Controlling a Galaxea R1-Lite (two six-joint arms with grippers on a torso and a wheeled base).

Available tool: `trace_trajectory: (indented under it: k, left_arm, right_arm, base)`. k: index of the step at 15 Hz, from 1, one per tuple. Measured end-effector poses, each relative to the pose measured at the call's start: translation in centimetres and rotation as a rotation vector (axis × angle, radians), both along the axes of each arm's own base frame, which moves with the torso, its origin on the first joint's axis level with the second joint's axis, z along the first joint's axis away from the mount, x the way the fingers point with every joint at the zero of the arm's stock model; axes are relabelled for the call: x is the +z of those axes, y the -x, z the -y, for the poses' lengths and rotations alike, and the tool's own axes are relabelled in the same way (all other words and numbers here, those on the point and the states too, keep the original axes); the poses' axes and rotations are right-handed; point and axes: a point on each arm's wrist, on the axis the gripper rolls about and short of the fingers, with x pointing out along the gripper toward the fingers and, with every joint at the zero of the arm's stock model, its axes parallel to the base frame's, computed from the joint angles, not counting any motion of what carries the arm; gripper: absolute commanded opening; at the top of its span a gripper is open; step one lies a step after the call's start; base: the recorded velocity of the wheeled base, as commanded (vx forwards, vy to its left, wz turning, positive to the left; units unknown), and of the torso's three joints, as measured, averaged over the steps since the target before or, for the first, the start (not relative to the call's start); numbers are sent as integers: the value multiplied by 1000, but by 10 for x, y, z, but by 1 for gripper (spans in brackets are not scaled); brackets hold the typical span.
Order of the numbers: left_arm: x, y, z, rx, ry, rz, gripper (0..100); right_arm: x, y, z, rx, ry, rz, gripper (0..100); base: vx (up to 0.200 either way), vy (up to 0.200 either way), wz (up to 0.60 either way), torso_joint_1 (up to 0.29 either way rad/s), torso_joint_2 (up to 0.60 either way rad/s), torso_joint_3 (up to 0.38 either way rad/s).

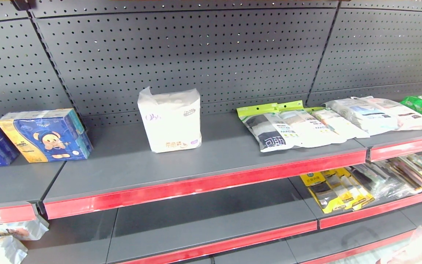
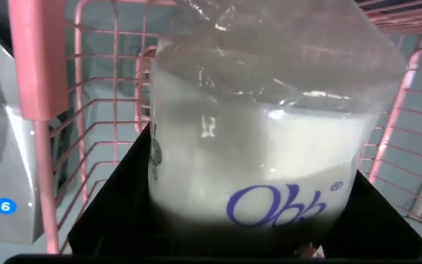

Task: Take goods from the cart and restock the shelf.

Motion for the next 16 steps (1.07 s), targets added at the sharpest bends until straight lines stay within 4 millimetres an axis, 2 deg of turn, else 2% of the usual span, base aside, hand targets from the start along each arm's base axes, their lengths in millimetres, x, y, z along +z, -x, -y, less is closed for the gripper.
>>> trace_trajectory:
  k: [7, 9, 16]
  left_arm:
    - [0, 0, 0, 0, 0, 0, 100]
    - [0, 0, 0, 0, 0, 0, 100]
    - [0, 0, 0, 0, 0, 0, 100]
  right_arm:
    - [31, 0, 1, 17, 146, 47, 0]
    - [39, 2, -2, 75, 193, 65, 0]
    - [75, 3, -11, 137, 231, 271, 0]
  base:
    - [0, 0, 0, 0, 0, 0]
    - [0, 0, 0, 0, 0, 0]
    - [0, 0, 0, 0, 0, 0]
